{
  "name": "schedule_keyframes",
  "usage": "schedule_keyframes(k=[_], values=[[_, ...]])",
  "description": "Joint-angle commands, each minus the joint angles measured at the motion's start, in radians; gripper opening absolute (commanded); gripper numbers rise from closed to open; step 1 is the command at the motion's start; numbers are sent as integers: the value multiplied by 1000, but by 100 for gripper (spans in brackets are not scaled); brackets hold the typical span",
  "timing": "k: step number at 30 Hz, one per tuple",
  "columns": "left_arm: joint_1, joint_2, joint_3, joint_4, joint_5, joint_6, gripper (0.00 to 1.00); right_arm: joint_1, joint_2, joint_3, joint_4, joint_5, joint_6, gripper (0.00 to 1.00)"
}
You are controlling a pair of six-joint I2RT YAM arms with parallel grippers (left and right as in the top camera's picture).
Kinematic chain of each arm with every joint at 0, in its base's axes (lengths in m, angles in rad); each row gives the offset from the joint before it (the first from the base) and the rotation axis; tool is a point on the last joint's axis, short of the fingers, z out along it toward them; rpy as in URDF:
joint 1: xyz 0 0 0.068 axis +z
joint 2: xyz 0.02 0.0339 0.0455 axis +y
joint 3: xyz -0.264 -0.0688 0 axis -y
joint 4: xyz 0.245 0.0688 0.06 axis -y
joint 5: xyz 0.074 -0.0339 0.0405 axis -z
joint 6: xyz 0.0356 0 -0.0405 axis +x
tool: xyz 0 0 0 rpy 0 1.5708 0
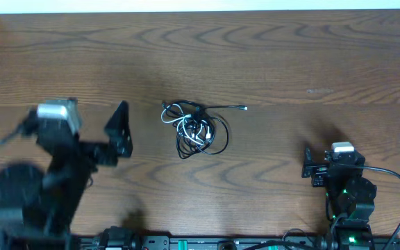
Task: Untangle cables
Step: 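Raise the left gripper and move it over the tangled cable bundle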
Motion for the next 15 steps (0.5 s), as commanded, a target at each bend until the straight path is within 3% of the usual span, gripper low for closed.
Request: schedule_keyframes(k=[1,7,13,14,15], values=[[-3,138,105,-56,61,-8,94,-5,0,-1,-3,-6,-11,99],[-10,269,117,-27,61,-9,94,-11,-61,-1,-3,-6,-11,99],[-123,306,116,-51,61,-9,93,-12,-123,-1,-3,-6,-11,99],[-141,306,116,-59,61,-9,70,-11,-136,-1,-3,-6,-11,99],[-150,306,116,-65,61,-9,55,-11,-146,-1,-3,-6,-11,99]])
